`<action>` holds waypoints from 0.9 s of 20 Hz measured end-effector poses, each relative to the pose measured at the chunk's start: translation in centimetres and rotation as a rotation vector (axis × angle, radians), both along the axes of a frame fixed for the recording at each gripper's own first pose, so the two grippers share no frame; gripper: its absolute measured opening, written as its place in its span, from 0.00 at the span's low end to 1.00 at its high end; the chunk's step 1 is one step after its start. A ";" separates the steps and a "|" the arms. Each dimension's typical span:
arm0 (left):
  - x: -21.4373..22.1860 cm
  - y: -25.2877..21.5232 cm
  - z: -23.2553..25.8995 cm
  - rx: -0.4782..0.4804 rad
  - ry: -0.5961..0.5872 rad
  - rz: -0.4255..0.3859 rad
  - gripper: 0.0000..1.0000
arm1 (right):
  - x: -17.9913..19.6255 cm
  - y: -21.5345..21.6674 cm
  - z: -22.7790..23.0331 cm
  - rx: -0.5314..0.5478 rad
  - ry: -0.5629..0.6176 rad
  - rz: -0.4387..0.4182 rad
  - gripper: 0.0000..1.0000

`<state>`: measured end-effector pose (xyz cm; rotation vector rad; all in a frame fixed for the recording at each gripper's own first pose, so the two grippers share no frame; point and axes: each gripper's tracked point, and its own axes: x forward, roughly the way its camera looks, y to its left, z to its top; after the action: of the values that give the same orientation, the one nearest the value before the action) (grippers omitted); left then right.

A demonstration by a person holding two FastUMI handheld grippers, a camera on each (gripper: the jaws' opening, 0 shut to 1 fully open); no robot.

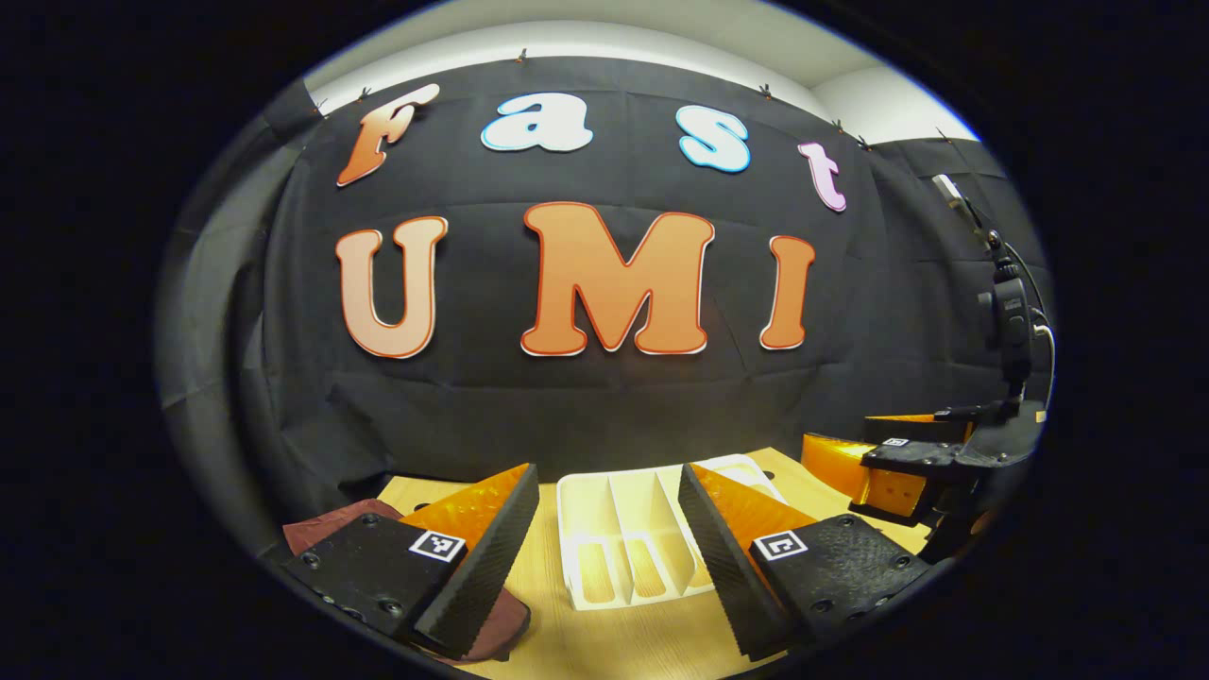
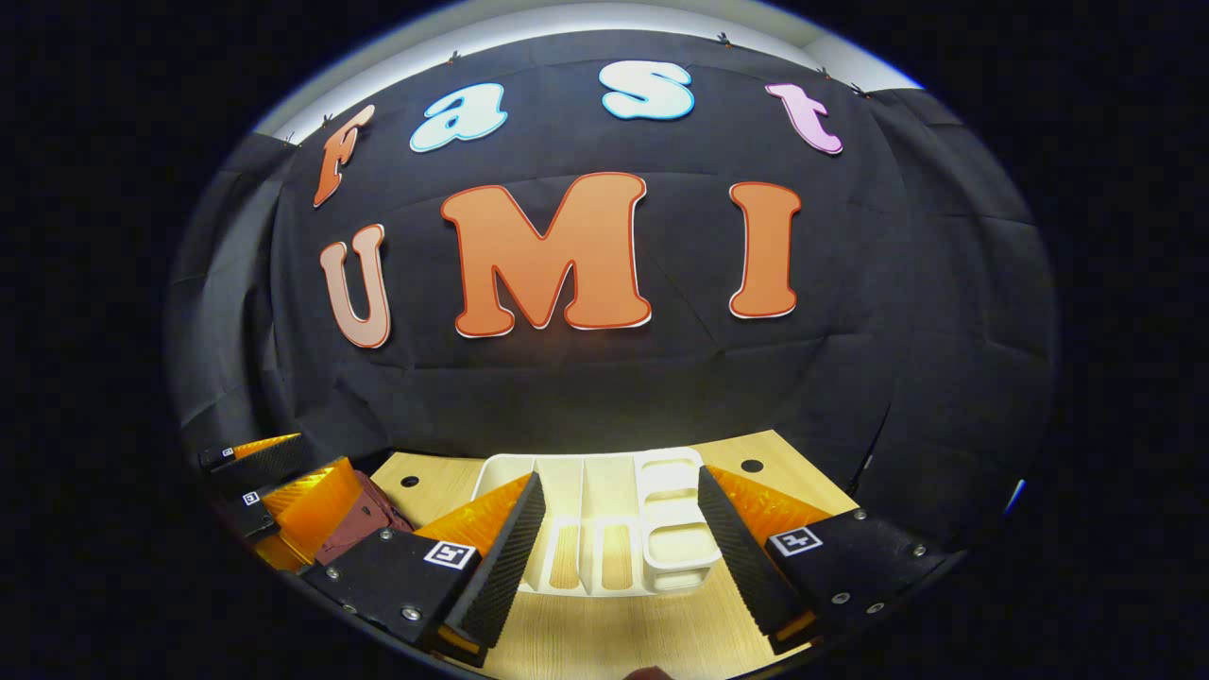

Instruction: Open the schoolbag, grab two books from the bookshelf and put them into the schoolbag.

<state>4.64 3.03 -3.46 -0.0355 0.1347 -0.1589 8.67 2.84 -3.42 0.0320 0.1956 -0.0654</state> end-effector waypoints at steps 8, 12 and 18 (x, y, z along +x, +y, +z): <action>-0.6 -1.0 1.6 -0.004 -0.125 0.057 0.93 | -1.2 -0.8 1.7 -0.031 -0.069 0.005 0.97; -0.7 -1.6 2.0 -0.005 -0.146 0.042 0.93 | -1.8 -1.3 1.5 -0.022 -0.059 -0.002 0.97; -0.9 -1.9 1.9 -0.004 -0.146 0.028 0.94 | -2.4 -1.7 1.6 -0.036 -0.073 -0.003 0.97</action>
<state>3.77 1.11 -1.57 -0.0291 -0.0122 -0.1335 6.28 1.13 -1.82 -0.0011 0.1218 -0.0706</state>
